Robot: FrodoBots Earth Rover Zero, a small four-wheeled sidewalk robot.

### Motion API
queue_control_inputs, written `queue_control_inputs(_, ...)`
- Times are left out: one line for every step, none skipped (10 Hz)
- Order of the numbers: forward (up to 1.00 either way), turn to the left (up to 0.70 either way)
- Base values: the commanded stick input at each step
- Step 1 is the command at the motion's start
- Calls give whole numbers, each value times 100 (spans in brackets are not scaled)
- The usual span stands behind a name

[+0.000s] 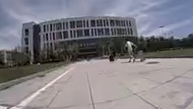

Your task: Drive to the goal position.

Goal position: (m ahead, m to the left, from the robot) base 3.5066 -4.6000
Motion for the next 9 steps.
queue_control_inputs(50,0)
queue_control_inputs(50,0)
queue_control_inputs(50,0)
queue_control_inputs(50,0)
queue_control_inputs(50,0)
queue_control_inputs(50,0)
queue_control_inputs(50,0)
queue_control_inputs(50,0)
queue_control_inputs(50,0)
